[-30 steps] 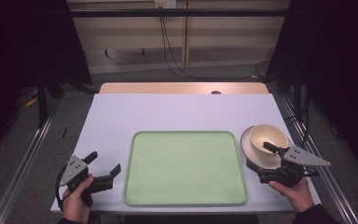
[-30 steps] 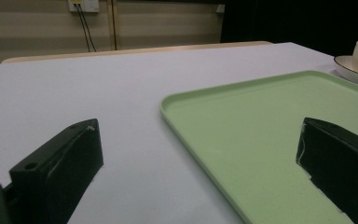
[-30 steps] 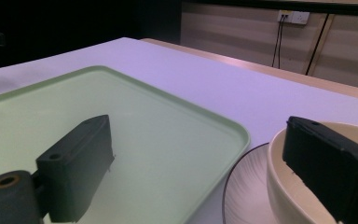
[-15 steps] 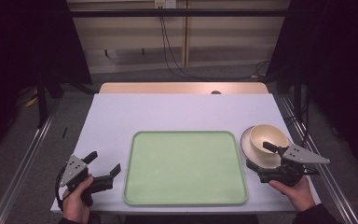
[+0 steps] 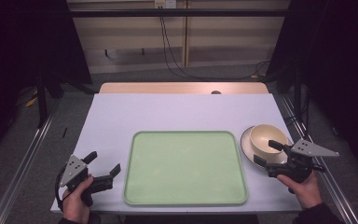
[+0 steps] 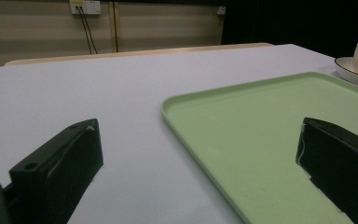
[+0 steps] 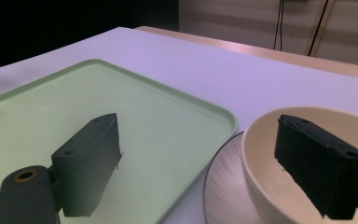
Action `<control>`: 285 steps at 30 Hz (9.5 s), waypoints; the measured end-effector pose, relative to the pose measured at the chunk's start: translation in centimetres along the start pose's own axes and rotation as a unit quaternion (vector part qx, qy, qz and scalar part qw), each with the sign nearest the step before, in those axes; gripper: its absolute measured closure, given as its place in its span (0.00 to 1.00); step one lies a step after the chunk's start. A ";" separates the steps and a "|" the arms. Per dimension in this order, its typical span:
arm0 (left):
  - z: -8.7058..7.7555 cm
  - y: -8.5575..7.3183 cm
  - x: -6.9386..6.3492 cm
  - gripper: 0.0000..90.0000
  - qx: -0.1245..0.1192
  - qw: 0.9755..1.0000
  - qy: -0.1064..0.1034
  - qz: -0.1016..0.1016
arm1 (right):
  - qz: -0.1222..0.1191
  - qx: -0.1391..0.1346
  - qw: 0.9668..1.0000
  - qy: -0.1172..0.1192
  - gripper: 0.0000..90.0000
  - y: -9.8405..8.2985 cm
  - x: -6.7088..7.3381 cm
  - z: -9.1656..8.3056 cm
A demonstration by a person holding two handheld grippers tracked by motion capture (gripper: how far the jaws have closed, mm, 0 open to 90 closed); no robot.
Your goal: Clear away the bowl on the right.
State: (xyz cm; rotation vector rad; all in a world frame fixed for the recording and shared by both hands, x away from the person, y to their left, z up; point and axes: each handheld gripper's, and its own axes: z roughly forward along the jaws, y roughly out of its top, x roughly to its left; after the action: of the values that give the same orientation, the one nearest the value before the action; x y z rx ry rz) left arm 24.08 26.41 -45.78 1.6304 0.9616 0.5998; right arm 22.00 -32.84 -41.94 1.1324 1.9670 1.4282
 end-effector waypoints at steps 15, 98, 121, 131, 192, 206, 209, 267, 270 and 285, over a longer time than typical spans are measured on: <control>0.0 0.0 0.0 0.00 0.000 1.000 0.000 0.002 | 0.033 0.011 0.999 -0.028 0.14 0.4 -3.1 -1.1; 0.2 0.0 0.0 0.01 0.008 1.000 -0.004 0.007 | 0.107 0.301 0.945 -0.073 0.68 0.6 -13.2 4.9; 0.2 0.0 0.0 0.01 0.007 1.000 -0.005 0.005 | 0.134 0.299 0.943 -0.065 0.93 0.9 -13.1 5.1; 0.1 0.0 0.1 0.00 0.010 1.000 -0.004 0.013 | 0.143 0.289 0.945 -0.053 0.93 0.8 -13.3 4.8; 0.1 0.0 0.0 0.01 0.009 1.000 -0.002 0.014 | 0.141 0.192 0.971 -0.018 0.94 3.8 -12.7 1.2; 0.1 0.0 0.0 0.01 0.008 1.000 -0.001 0.014 | 0.125 0.186 0.975 0.005 0.93 5.0 -11.7 1.2; 0.1 0.0 0.0 0.01 0.008 1.000 -0.002 0.013 | 0.124 0.185 0.975 0.007 0.93 5.2 -11.5 1.2; 0.1 0.0 0.0 0.00 0.005 1.000 -0.005 0.015 | 0.101 0.200 0.973 0.056 0.93 9.7 -7.9 8.2; 0.1 0.0 0.0 0.00 0.005 1.000 -0.004 0.014 | 0.104 0.201 0.972 0.059 0.93 9.7 -7.7 8.9; 0.1 0.0 0.0 0.00 0.006 1.000 -0.006 0.014 | 0.112 0.203 0.971 0.060 0.93 9.9 -7.2 11.3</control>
State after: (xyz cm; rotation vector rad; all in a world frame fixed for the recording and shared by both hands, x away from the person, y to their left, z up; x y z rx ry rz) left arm 24.20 26.37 -45.78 1.6584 0.9362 0.6046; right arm 37.97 -31.29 -37.54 1.5182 2.3522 1.2553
